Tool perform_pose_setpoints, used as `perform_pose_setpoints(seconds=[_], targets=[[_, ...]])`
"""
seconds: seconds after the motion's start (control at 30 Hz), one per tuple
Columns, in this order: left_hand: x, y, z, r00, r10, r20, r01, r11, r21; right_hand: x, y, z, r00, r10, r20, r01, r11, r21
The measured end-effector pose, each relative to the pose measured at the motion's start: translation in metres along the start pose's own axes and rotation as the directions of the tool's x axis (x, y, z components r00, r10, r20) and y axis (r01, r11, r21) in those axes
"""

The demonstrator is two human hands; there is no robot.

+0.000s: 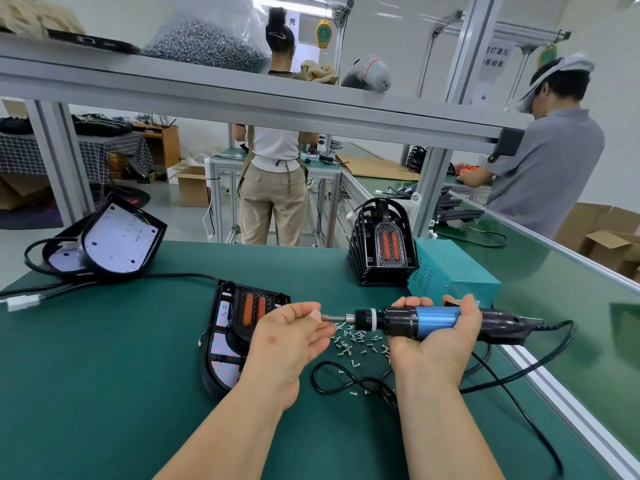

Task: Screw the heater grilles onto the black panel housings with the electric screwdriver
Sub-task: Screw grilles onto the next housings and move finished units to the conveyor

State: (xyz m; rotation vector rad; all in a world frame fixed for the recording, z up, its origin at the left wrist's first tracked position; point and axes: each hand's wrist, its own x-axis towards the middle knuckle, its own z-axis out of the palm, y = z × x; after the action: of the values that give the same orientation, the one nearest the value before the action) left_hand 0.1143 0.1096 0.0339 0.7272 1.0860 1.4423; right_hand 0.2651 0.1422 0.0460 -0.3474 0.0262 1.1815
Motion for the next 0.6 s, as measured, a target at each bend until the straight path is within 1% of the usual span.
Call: perform_pose_setpoints(seconds=[0.27,0.6], targets=[[0.0003,0.0,0.0047,0.998,-0.066,-0.018,0.063,0.99,-0.128,0.0002,-0.0016,0.0004,1.0,-0.009,-0.002,0.009,1.0,0.004],[0.0014,-0.0024,0.005,0.998,-0.049,-0.036,0.044,0.991,-0.123,-0.0023,-0.001,0.0002,0.999,-0.045,0.024,0.047,0.997,-0.065]])
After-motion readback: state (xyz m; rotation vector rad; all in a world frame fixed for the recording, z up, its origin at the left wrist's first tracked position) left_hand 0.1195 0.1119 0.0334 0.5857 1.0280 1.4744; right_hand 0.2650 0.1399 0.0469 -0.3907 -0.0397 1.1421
